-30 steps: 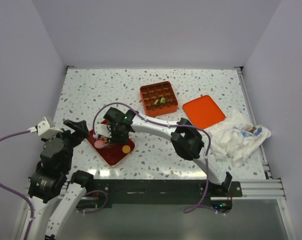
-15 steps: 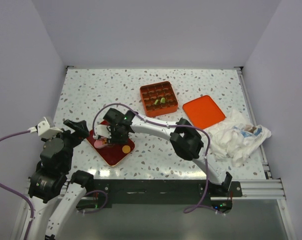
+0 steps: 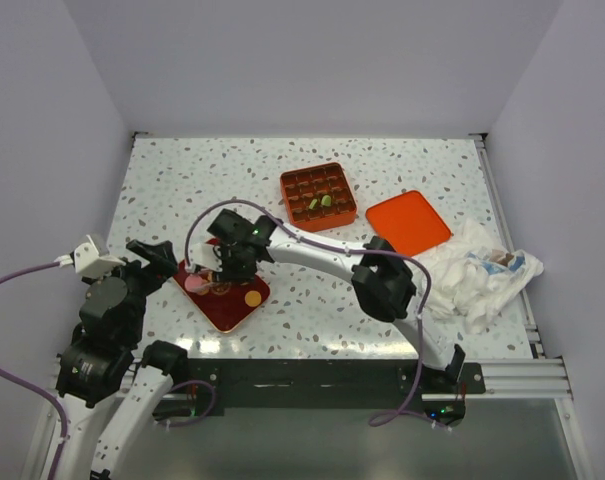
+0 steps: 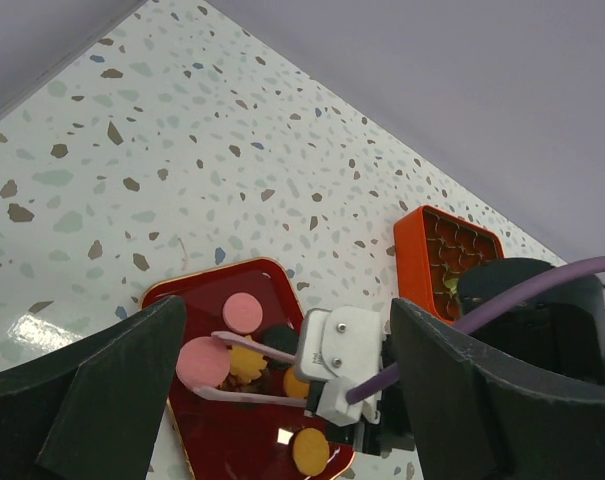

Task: Pack the cookies
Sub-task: Pick up the fake cookies from the plate, then place the fake cookies in the packing box.

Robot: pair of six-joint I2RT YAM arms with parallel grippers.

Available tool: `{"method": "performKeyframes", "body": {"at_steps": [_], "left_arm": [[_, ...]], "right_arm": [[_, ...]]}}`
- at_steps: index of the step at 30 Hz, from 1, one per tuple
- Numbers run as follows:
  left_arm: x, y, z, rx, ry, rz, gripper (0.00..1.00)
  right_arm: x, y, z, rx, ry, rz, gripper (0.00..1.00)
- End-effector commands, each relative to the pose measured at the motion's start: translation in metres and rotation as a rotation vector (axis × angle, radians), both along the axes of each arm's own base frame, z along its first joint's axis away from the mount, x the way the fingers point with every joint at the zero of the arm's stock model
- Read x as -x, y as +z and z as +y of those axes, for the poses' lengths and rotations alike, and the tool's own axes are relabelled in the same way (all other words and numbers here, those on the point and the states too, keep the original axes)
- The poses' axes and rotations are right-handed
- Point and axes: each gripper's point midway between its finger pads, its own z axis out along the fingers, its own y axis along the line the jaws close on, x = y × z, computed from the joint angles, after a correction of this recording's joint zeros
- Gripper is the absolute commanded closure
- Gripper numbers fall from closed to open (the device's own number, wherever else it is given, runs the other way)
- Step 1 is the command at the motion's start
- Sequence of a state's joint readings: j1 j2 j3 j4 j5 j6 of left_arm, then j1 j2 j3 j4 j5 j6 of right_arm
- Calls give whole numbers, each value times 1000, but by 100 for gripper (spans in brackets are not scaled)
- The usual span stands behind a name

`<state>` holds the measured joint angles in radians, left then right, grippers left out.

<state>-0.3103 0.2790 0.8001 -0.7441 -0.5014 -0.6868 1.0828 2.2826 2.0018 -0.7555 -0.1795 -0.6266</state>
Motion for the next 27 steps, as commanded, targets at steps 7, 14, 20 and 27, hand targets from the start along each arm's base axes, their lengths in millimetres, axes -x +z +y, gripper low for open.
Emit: {"method": "performKeyframes", "body": {"at_steps": [7, 14, 20, 27], "left_arm": [[2, 13, 0, -2, -8, -38, 12], [-9, 4, -9, 5, -41, -41, 12], [-20, -2, -19, 6, -80, -39, 12], [-27, -6, -27, 13, -110, -38, 12]], "right_arm": [[-26, 102, -62, -134, -59, -24, 94], [-97, 125, -172, -45, -254, -91, 96], [-148, 122, -268, 73, -433, -133, 96], [-190, 109, -331, 174, -574, -101, 96]]}}
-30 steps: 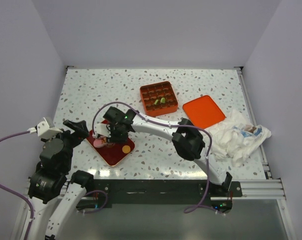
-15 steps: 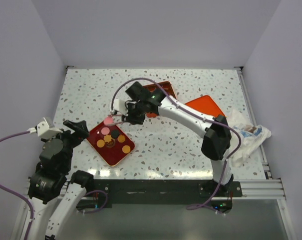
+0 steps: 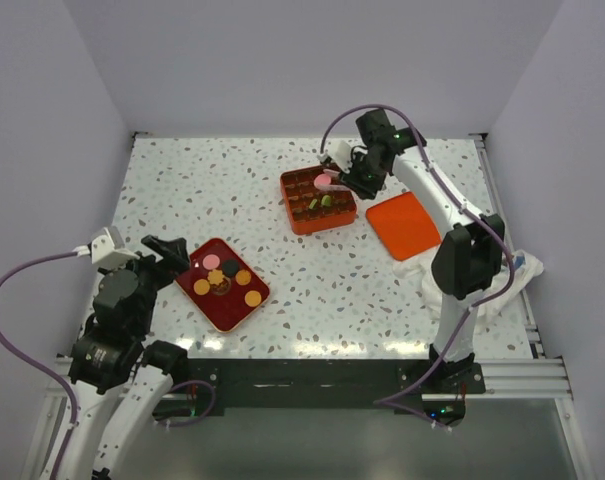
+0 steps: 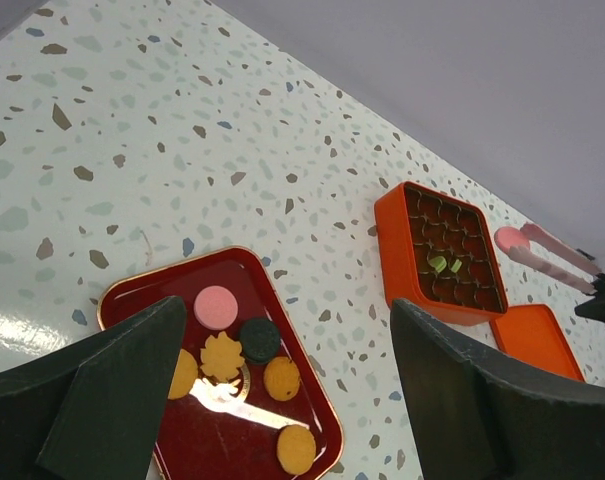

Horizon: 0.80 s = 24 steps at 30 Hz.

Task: Pack the cookies
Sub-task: Place the fake cookies in the packing box.

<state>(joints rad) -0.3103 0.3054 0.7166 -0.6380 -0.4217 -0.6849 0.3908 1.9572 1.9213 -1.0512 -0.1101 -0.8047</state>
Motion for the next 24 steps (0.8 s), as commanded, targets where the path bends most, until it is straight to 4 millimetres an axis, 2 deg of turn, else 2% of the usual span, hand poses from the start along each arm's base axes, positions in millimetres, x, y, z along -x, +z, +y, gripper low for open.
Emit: {"method": "performKeyframes", "body": {"at_steps": [1, 4, 5, 9, 14, 24], "left_arm": [[-10, 10, -8, 0, -35, -48, 12], [-10, 11, -9, -1, -40, -47, 12], [-9, 12, -9, 1, -38, -48, 12], [-6, 12, -7, 3, -34, -45, 12], [-4, 13, -5, 6, -26, -50, 12], [-7, 13, -8, 4, -34, -46, 12]], "right_arm": [[-18, 9, -15, 49, -11, -17, 96], [-23, -1, -13, 63, -7, 4, 95], [-24, -11, -13, 72, -10, 29, 95], [-32, -17, -12, 61, -39, 47, 95], [-30, -24, -5, 26, -71, 95, 94], [-28, -41, -3, 19, -126, 153, 93]]}}
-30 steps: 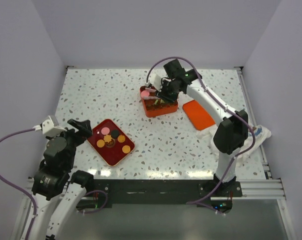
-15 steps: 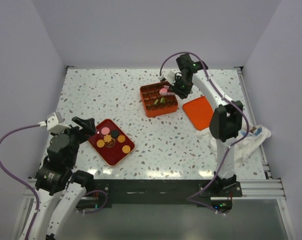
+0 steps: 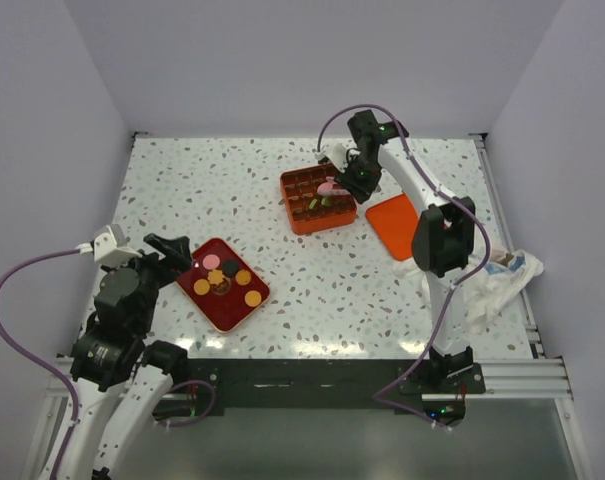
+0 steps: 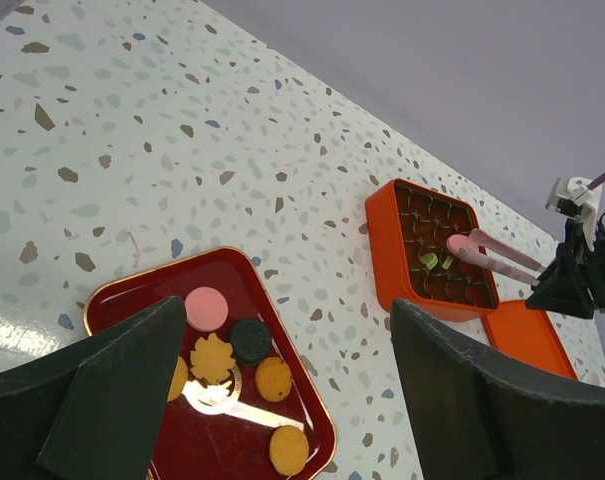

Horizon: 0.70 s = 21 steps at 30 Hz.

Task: Pack the cookies
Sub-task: Place the fake cookies in the packing box.

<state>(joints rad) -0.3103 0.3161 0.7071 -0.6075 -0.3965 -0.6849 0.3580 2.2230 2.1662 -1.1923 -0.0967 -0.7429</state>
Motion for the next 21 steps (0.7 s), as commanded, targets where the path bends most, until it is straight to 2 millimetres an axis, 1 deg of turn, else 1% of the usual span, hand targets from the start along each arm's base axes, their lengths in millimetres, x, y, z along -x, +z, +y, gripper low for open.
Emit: {"method": "performKeyframes", "body": {"at_steps": [1, 9, 21], "left_arm": [[-3, 11, -1, -5, -8, -36, 12], [0, 11, -1, -3, -8, -37, 12], [1, 10, 1, 0, -2, -36, 12]], "right_arm": [[-4, 9, 3, -25, -39, -7, 93], [-11, 4, 3, -20, -67, -13, 92], [-19, 2, -2, -4, -97, -27, 91]]}}
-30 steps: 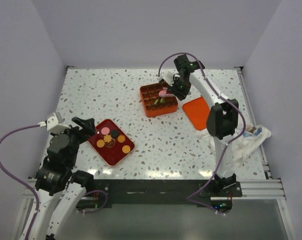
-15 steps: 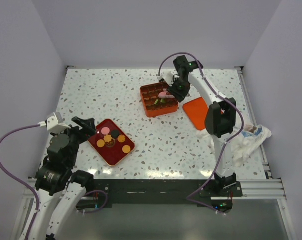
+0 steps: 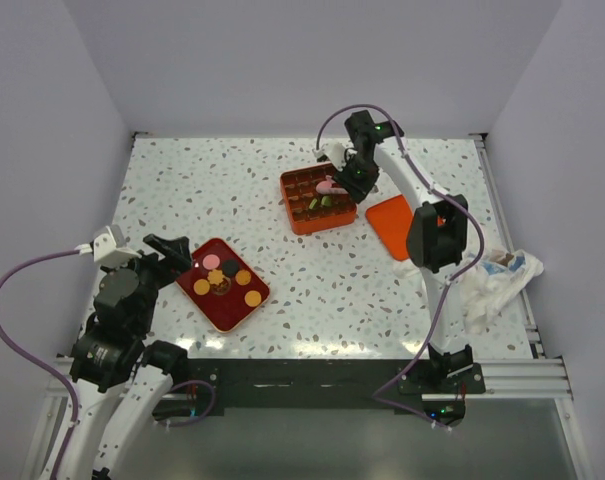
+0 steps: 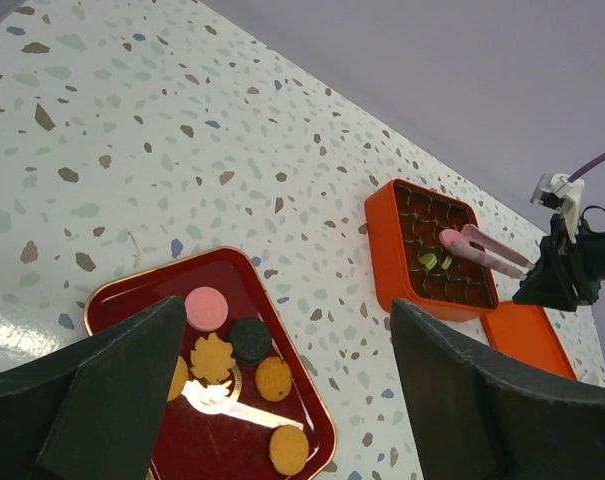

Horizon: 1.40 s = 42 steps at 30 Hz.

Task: Pack the cookies
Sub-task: Place the fake cookies in the packing box.

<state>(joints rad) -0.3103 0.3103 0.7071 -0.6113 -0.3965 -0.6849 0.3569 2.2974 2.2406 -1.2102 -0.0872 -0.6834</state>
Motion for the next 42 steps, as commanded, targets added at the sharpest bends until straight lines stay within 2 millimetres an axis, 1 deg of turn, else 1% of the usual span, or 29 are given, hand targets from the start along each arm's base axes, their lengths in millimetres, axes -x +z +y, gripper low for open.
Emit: {"method": "performKeyframes", "body": {"at_steps": [1, 7, 23, 30, 42], "left_arm": [[0, 11, 0, 2, -4, -36, 12], [0, 10, 0, 3, -3, -34, 12], [0, 9, 0, 5, -3, -33, 12], [-1, 9, -1, 5, -6, -31, 12], [-2, 9, -1, 5, -6, -31, 12]], "right_arm": [[-11, 16, -6, 0, -41, -51, 91], [-12, 13, -10, 7, -53, -48, 90], [-12, 12, -4, -23, -54, -39, 82], [-10, 10, -3, -24, -53, -28, 80], [-1, 4, 4, -11, -15, 0, 78]]}}
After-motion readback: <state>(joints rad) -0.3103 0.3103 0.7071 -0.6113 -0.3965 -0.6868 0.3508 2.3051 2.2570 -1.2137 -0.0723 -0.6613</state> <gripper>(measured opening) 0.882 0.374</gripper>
